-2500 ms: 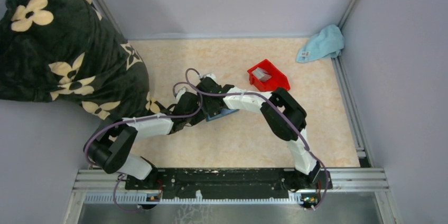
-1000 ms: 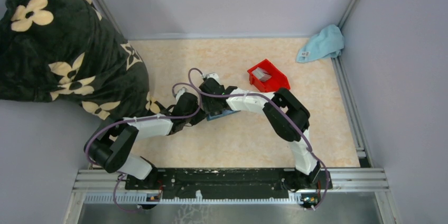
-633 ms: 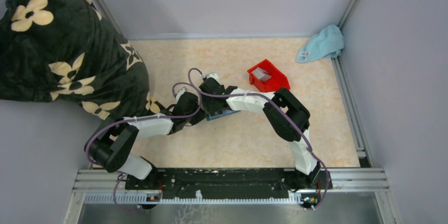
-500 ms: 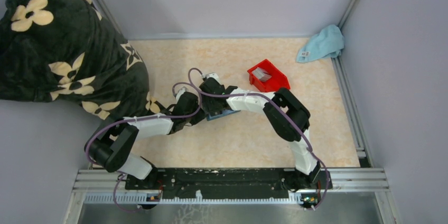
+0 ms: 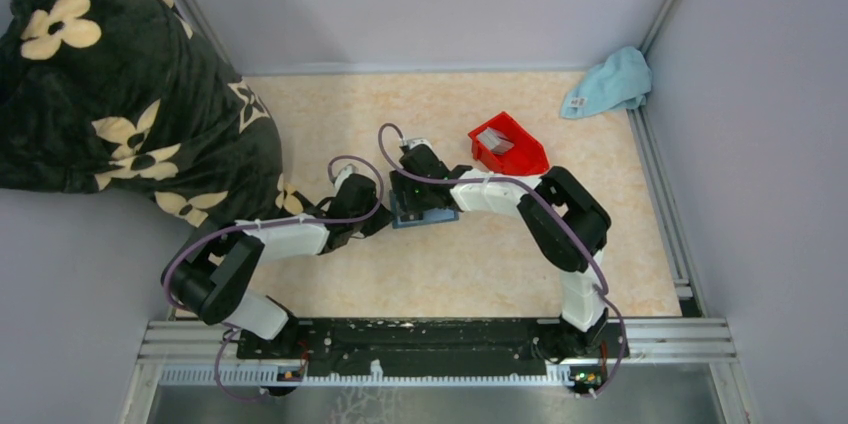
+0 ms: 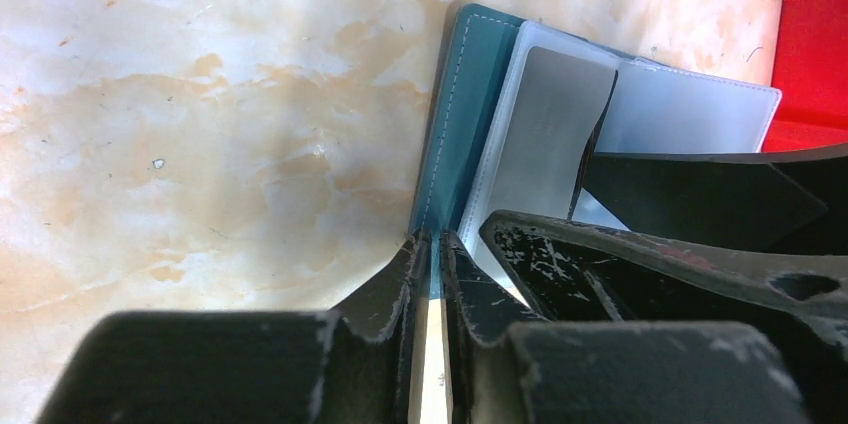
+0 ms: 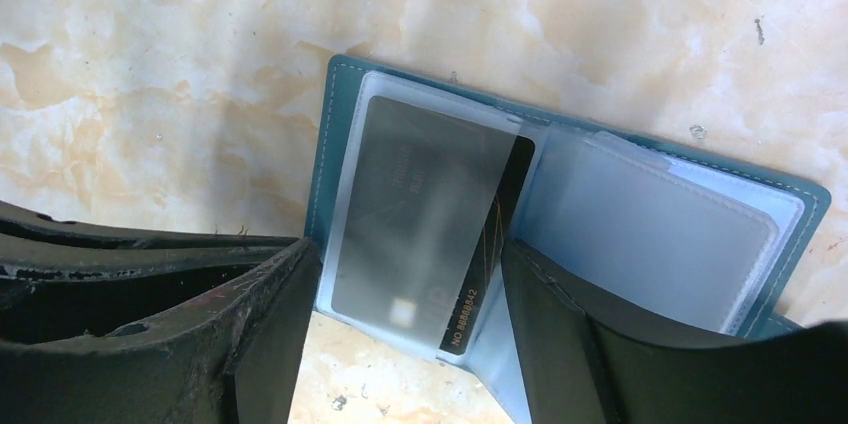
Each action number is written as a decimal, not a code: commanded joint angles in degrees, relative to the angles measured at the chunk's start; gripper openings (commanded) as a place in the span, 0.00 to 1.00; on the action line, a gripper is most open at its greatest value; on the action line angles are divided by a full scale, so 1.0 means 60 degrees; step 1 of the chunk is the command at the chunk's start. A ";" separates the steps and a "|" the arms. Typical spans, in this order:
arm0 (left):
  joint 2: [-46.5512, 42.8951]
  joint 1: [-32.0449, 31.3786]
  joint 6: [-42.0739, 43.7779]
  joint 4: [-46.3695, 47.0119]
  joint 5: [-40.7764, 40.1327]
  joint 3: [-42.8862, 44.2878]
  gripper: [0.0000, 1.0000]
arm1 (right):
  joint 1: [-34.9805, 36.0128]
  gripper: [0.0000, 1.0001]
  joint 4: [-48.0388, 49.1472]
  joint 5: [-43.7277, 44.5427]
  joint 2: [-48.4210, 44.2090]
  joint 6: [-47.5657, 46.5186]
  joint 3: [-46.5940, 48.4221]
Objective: Put the credit cards into the card holder
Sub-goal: Insert the credit card into the card holder, then turn over the card slot in the card holder.
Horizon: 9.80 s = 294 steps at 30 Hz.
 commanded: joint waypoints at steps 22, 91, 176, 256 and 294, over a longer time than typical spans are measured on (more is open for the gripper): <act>0.0678 0.0056 0.0468 -0.2334 -0.0095 -0.0625 0.17 | -0.0915 0.36 0.0848 0.0867 -0.0938 0.0313 -0.1502; 0.0576 0.0188 0.0568 -0.2386 -0.0084 -0.0564 0.17 | 0.0048 0.21 0.0051 0.1128 -0.1206 -0.0936 -0.0314; 0.0973 0.0783 0.1174 -0.2164 -0.0046 -0.0171 0.22 | -0.0857 0.00 0.5238 -0.3105 -0.1398 0.0789 -0.3119; 0.1064 0.0775 0.1148 -0.1993 0.0141 -0.0373 0.22 | 0.0152 0.00 0.2938 -0.0317 -0.3010 0.0134 -0.3762; 0.1151 0.0776 0.1183 -0.1891 0.0212 -0.0421 0.22 | 0.0418 0.00 0.3565 0.0582 -0.1971 -0.0508 -0.3225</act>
